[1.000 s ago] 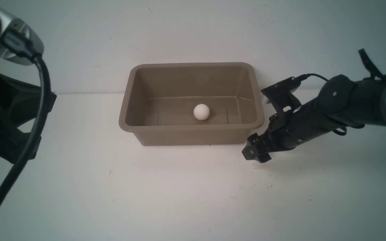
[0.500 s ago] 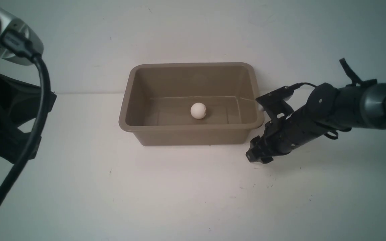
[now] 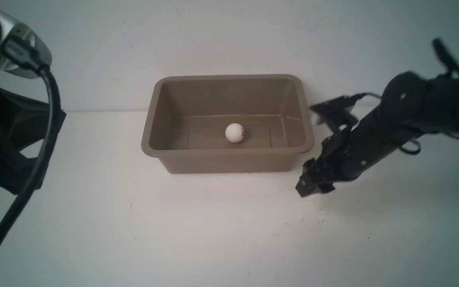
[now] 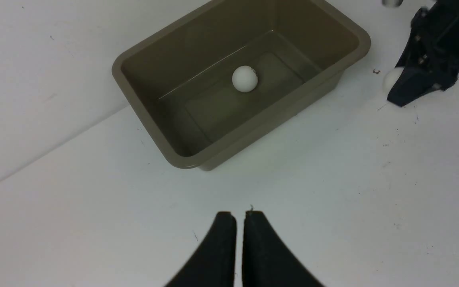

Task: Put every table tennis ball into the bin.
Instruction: Use the right arm to clamp the table tennis ball closest to it, then use the right arm to put the table tennis ball into the box

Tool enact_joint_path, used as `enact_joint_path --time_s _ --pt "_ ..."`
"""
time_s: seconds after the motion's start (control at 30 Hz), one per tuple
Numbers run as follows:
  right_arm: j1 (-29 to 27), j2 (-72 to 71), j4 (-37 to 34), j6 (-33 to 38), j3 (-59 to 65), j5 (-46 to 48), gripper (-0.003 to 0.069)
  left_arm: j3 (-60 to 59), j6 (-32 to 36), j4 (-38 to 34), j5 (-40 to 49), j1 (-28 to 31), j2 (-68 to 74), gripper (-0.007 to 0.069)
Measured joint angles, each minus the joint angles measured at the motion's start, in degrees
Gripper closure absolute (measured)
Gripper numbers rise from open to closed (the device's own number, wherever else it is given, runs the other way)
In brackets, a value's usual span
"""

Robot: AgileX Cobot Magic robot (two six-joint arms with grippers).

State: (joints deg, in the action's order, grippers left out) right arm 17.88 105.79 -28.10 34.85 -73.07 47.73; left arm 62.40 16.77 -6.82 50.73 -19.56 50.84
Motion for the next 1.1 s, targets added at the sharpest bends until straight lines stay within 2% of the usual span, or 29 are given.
enact_joint_path --time_s 0.13,0.27,0.63,0.87,1.1 --pt "0.0 -10.0 1.7 -2.2 -0.2 0.1 0.0297 0.0 0.0 0.4 0.0 0.0 0.0 0.0615" --pt "0.0 -12.9 1.7 -2.6 -2.7 -3.0 0.0297 0.0 0.0 0.5 0.0 0.0 0.0 0.0615" --pt "0.5 8.8 2.6 -4.3 -22.5 -3.2 0.0297 0.0 0.0 0.7 0.2 0.0 0.0 0.0615" --pt "2.0 21.5 6.2 -8.1 -39.2 3.5 0.0297 0.0 0.0 0.8 0.2 0.0 0.0 0.0615" --pt "2.5 24.5 6.6 -7.4 -43.1 6.5 0.0297 0.0 0.0 0.8 0.2 0.0 0.0 0.0615"
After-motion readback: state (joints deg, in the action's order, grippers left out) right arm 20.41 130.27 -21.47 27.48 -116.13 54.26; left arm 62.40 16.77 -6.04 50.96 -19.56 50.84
